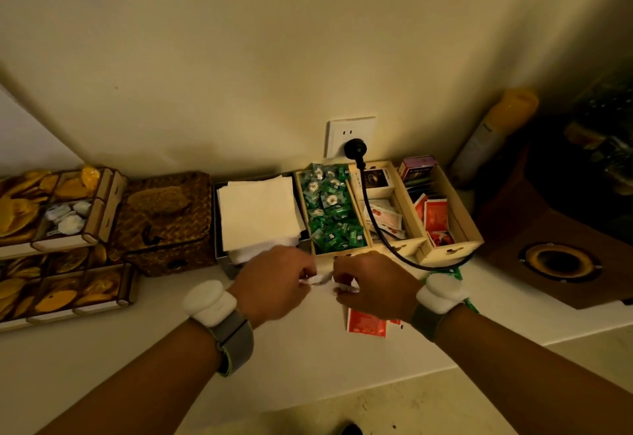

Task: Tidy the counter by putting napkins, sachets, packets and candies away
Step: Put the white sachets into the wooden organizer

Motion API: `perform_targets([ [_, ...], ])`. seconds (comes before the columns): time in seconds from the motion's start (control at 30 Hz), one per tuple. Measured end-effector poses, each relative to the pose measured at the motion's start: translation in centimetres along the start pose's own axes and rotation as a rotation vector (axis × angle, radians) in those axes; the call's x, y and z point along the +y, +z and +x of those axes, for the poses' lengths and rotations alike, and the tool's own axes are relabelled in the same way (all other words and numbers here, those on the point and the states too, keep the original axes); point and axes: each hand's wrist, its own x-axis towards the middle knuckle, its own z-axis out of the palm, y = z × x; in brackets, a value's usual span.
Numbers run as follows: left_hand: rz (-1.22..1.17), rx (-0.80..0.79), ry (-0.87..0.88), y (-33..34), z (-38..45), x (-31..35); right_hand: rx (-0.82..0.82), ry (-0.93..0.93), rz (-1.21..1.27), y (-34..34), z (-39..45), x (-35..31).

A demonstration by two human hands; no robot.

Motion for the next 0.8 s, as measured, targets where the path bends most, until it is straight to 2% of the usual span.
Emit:
perform_targets([
  [0.17, 0.015, 0.100, 0.106, -2.9, 3.7, 3.8, 0.155, 0.059, 0.099, -3.8, -2.4, 3.1],
  [0.4, 0.003, 0.180, 0.117, -4.7, 11.5, 7.7, 0.385, 0.148, 0.209, -8.0, -2.1, 7.1],
  [0.53, -0.018, 0.127, 0.081, -4.0, 15.5, 9.2, 0.378, 0.184, 0.290, -8.5, -0.9, 8.6],
  [0.7, -0.001, 0.052, 0.061, -2.7, 18.1, 9.2, 0.388, 0.160, 0.259, -8.3, 0.1, 9.4],
  [0.8, 0.022, 0.082, 0.041, -2.4, 18.4, 8.6, 0.381, 0.156, 0.188, -8.3, 0.8, 9.6],
])
